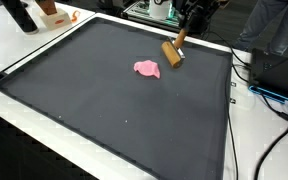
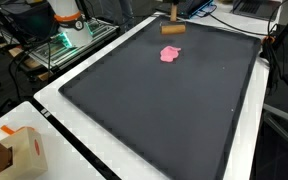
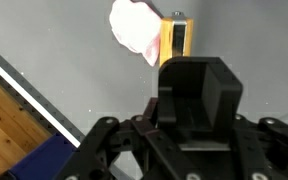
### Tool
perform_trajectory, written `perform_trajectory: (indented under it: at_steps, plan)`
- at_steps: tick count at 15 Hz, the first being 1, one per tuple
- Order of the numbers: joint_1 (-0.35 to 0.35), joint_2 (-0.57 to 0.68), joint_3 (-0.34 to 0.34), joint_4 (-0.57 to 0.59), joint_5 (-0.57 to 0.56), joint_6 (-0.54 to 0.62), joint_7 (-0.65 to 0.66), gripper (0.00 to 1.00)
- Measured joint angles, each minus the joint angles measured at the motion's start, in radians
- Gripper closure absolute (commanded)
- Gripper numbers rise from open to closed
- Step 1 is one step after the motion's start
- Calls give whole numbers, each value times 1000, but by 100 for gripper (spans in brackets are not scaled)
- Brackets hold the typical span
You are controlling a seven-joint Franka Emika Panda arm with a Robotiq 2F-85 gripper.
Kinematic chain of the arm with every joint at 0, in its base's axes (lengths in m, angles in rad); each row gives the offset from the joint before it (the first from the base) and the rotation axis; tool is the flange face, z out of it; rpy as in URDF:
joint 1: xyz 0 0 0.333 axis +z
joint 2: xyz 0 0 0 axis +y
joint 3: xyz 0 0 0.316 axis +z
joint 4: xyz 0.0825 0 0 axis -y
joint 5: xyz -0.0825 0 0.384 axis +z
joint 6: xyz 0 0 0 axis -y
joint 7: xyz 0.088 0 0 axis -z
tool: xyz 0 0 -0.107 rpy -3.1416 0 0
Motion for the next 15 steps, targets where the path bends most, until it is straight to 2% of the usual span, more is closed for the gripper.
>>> perform_trajectory:
  at_steps: [3,8,15]
  plan:
    - [1,11,10,2,-54,-4,63,76]
    - [27,63,37,27,-248,-77,336,76]
    - [83,163,39,81,-363,-124,551,76]
